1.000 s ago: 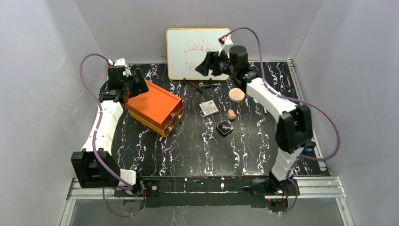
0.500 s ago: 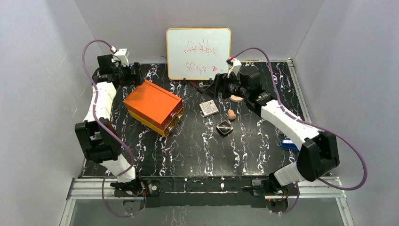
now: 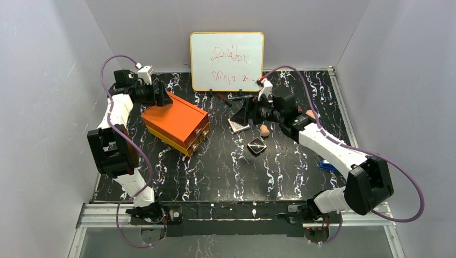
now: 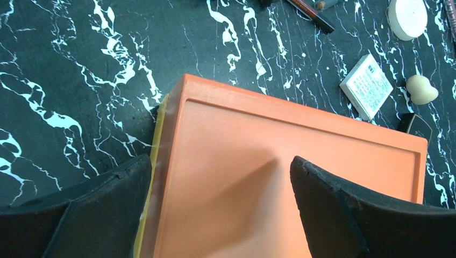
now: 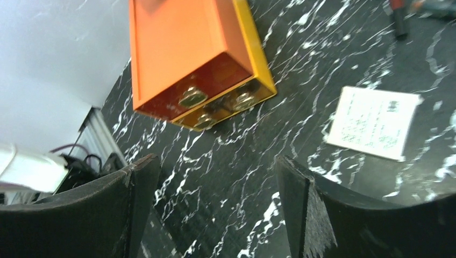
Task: Organize the makeup
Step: Open the drawer in the storage box.
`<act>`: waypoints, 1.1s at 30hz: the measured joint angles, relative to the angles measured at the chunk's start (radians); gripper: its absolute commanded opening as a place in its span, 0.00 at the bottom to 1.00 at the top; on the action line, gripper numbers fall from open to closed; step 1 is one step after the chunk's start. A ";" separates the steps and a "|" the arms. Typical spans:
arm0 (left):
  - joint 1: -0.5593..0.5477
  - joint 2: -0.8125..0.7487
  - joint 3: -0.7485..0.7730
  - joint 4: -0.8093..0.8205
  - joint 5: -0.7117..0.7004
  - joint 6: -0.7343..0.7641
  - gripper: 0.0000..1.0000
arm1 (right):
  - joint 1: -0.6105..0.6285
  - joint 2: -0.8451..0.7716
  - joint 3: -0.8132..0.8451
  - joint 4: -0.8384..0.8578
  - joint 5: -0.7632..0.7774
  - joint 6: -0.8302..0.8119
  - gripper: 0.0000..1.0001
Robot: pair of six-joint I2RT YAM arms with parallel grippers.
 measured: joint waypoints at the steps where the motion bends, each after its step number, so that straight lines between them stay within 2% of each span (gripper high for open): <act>1: 0.002 0.000 -0.009 0.007 0.006 -0.002 0.98 | 0.015 0.001 -0.015 0.014 -0.004 0.015 0.85; 5: 0.012 0.000 -0.066 0.058 0.030 -0.027 0.98 | 0.061 0.036 -0.085 0.130 -0.047 0.097 0.82; 10: 0.018 0.000 -0.097 0.109 0.063 -0.061 0.97 | 0.094 0.187 -0.102 0.274 -0.085 0.210 0.81; 19: 0.018 -0.007 -0.125 0.157 0.071 -0.087 0.97 | 0.162 0.426 -0.011 0.472 -0.122 0.363 0.78; 33: 0.018 -0.015 -0.135 0.170 0.067 -0.095 0.97 | 0.217 0.546 0.102 0.570 -0.124 0.427 0.77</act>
